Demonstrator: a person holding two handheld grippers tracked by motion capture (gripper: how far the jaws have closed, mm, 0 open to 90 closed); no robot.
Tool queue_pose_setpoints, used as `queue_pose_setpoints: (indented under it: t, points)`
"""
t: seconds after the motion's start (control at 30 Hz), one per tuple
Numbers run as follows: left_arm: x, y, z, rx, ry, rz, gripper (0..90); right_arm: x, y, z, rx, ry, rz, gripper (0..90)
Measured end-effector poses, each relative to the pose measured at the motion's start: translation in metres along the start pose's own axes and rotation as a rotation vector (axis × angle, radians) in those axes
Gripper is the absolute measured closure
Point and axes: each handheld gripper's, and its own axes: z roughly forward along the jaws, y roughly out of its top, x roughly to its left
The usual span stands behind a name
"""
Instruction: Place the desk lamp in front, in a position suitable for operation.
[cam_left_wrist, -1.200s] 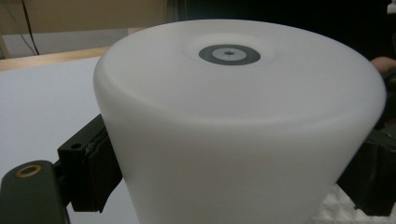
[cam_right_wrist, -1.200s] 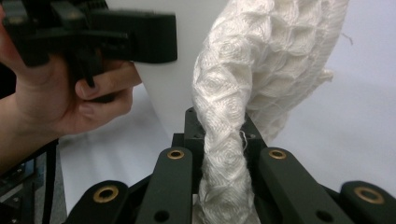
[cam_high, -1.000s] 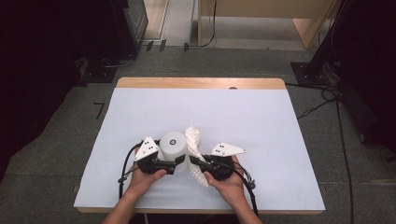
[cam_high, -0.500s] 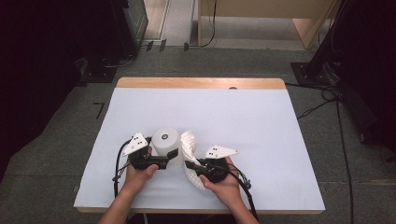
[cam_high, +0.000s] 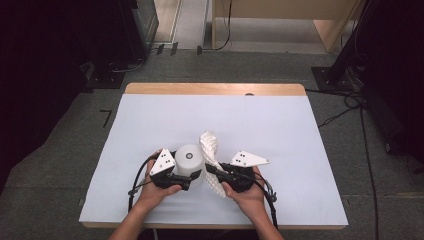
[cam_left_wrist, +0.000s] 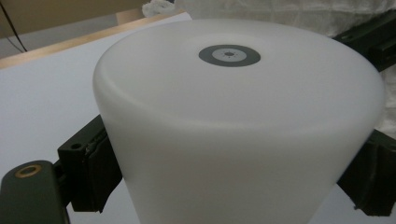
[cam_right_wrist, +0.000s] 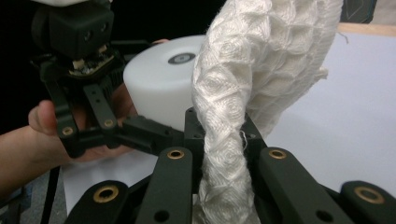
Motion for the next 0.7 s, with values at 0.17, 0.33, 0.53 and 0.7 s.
queue_pose_setpoints:
  t: [0.17, 0.33, 0.53, 0.7]
  points:
    - [0.003, -0.001, -0.001, -0.027, 0.102, 0.042, 8.7, -0.003, -0.002, 0.002, 0.010, -0.009, 0.009, 80.6]
    - [0.009, -0.007, 0.002, -0.003, 0.126, 0.018, 8.7, -0.005, -0.005, 0.004, 0.024, -0.010, 0.013, 80.5]
    - [0.010, -0.010, 0.000, -0.008, 0.137, -0.015, 8.3, -0.009, -0.008, 0.005, 0.030, -0.027, 0.025, 80.5]
    - [0.005, -0.010, -0.006, -0.042, 0.174, -0.081, 3.5, -0.011, -0.010, 0.005, 0.036, -0.032, 0.033, 80.5]
